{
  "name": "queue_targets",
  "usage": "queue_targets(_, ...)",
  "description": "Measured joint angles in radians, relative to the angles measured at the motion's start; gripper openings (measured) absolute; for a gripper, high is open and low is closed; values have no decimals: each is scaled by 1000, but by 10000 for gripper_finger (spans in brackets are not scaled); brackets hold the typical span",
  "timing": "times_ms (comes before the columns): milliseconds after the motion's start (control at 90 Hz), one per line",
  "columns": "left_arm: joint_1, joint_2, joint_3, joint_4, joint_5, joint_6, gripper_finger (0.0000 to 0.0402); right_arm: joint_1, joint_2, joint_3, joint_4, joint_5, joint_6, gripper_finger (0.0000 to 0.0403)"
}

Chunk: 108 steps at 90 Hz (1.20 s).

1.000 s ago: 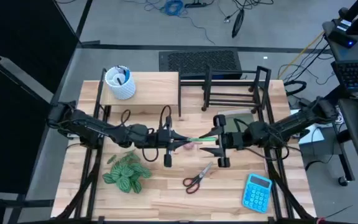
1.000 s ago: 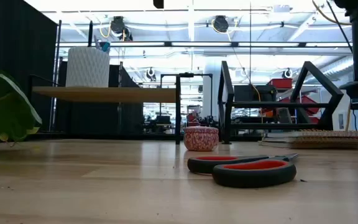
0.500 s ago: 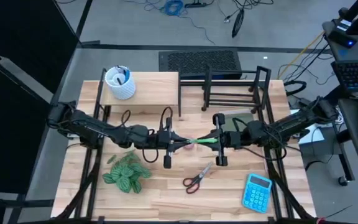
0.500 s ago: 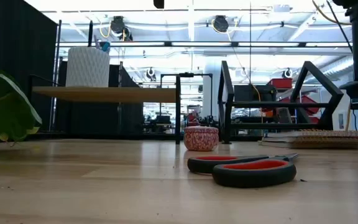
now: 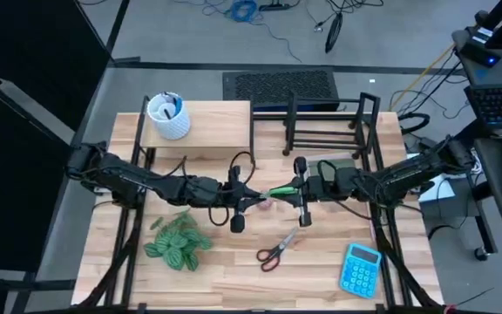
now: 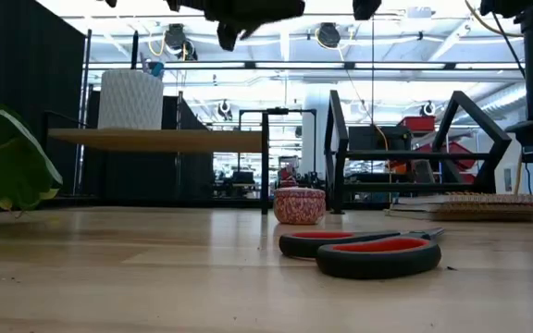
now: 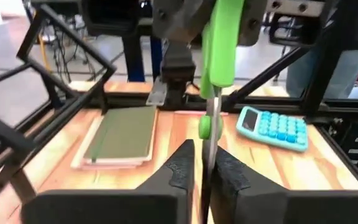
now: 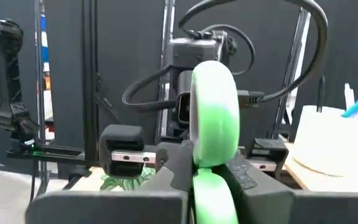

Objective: Stock shelves
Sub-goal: Put the green scissors into the white pen holder

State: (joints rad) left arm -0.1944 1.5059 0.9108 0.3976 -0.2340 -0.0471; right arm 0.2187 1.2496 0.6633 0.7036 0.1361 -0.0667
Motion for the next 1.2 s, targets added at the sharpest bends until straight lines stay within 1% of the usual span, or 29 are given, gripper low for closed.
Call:
queue_targets(122,0,0,0,-8,-3,4,90,-3,-3,17,-64,-10,26,13)
queue_targets(222,3,-13,0,-51,-6,17,129,-3,-3,30,-114,-10,31,13)
queue_targets(311,4,-16,0,-66,-8,28,152,-3,-3,33,-128,-10,38,13)
queue_targets(389,5,-16,0,-72,-12,29,165,-10,-3,34,-148,-11,58,12)
queue_targets(522,5,-16,-2,-87,-32,59,171,-17,-3,35,-191,-7,102,12)
queue_targets(744,4,-20,4,-84,-37,90,171,-23,-4,36,-199,-4,137,12)
queue_targets(889,5,-26,30,-58,-42,89,171,-36,-1,33,-228,-12,165,12)
queue_targets(1200,5,-25,51,-62,-40,81,171,-36,-1,33,-213,-10,179,12)
